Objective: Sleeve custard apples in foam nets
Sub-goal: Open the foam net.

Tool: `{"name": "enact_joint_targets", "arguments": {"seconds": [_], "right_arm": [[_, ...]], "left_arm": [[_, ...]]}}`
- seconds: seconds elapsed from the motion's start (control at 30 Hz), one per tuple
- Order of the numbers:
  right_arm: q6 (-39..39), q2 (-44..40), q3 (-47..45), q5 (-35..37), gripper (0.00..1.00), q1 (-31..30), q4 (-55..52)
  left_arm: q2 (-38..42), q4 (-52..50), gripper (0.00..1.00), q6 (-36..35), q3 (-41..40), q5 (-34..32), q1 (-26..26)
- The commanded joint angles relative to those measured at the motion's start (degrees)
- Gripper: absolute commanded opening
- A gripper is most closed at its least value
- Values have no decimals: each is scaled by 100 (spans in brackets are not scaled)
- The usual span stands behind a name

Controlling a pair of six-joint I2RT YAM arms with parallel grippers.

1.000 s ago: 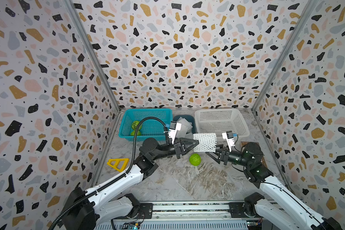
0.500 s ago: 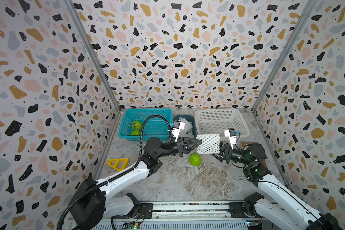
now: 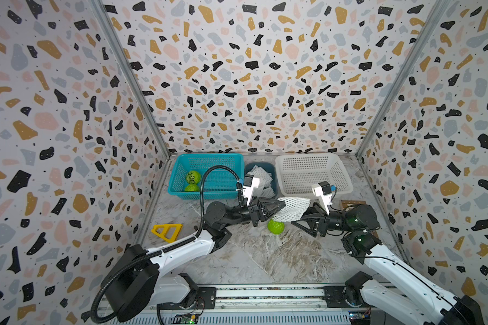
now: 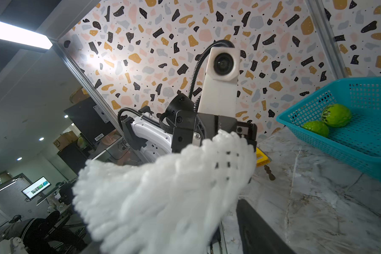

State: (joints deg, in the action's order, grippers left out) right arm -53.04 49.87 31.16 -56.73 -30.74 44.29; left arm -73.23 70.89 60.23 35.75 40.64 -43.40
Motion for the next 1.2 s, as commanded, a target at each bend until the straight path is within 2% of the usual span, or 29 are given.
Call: {"name": "enact_joint_targets", "arguments": {"seconds": [0.0, 0.13, 0.37, 0.57, 0.73, 0.93, 1.17], "right_arm": [[183, -4, 220, 70, 75, -19, -44], [458, -43, 243, 199, 75, 18, -401], [310, -168, 37, 210, 71, 446, -431], [480, -476, 42, 96, 69, 1004, -1047], [603, -700, 92, 197, 65, 1146, -1459], [590, -613, 149, 82, 59, 1132, -1439], [807, -634, 244, 157, 58, 1099, -1836]], "left_arm": [[-68, 997, 0, 95, -112, -152, -44], [17, 999, 0, 14, -193, -307, -43], [463, 454, 0, -412, -357, -569, -39], [1171, -1307, 0, -1420, -349, -805, -34], [1515, -2153, 0, -1797, -288, -725, -34], [1431, -2255, 0, -1751, -252, -532, -37], [1400, -2124, 0, -1743, -265, -562, -32]]}}
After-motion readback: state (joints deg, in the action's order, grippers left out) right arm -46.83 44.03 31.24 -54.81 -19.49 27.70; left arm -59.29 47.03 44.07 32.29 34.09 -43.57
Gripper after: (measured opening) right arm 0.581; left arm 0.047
